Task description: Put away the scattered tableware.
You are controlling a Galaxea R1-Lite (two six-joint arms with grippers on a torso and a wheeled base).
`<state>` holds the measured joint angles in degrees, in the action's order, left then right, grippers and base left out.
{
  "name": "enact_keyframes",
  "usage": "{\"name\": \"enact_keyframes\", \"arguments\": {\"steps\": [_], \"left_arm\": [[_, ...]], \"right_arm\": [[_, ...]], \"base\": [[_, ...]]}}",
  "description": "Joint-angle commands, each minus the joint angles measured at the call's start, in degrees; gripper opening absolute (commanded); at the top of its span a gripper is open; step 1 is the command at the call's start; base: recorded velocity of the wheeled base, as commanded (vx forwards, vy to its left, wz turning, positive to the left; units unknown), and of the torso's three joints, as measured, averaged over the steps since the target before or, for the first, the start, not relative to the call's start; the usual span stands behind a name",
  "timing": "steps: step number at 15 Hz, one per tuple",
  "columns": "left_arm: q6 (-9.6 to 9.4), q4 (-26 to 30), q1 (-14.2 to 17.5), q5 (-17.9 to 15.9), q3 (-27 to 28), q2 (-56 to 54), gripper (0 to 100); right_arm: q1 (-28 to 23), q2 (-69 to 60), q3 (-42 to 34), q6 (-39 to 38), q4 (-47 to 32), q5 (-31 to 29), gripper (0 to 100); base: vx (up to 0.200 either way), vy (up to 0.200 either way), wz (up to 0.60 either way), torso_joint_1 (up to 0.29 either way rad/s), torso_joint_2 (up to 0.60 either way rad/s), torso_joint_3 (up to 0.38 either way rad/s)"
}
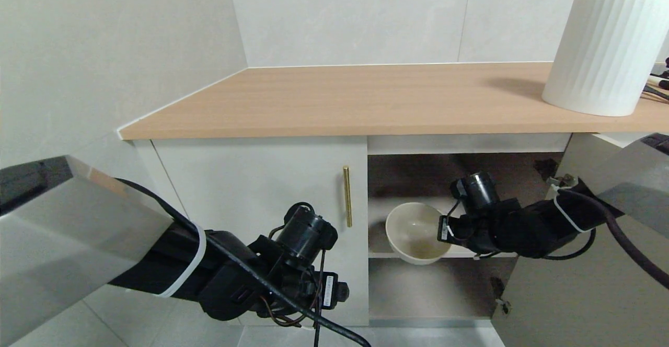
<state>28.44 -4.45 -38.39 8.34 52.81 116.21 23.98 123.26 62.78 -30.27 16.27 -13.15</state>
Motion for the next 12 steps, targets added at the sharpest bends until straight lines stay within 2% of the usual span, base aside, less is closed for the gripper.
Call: {"name": "enact_keyframes", "arguments": {"steps": [1, 5, 8, 12], "left_arm": [[0.04, -0.03, -0.02, 0.01, -0.08, -0.11, 100], [0.04, -0.03, -0.11, 0.01, -0.08, -0.20, 100], [0.04, -0.03, -0.02, 0.01, -0.08, -0.20, 100], [0.04, -0.03, -0.11, 0.01, -0.08, -0.11, 100]], "right_arm": [[-0.51, 0.32, 0.94, -1.37, 1.39, -0.03, 0], [-2.53, 2.51, 3.14, -2.07, 2.09, -0.03, 0], [-3.68, 6.56, 7.00, -5.85, 2.01, -1.96, 0], [-5.52, 8.66, 9.38, -6.21, 2.01, -3.90, 0]], "base": [[0.000, 0.000, 0.00, 0.000, 0.00, 0.000], [0.000, 0.000, 0.00, 0.000, 0.00, 0.000], [0.000, 0.000, 0.00, 0.000, 0.00, 0.000], [0.000, 0.000, 0.00, 0.000, 0.00, 0.000]]}}
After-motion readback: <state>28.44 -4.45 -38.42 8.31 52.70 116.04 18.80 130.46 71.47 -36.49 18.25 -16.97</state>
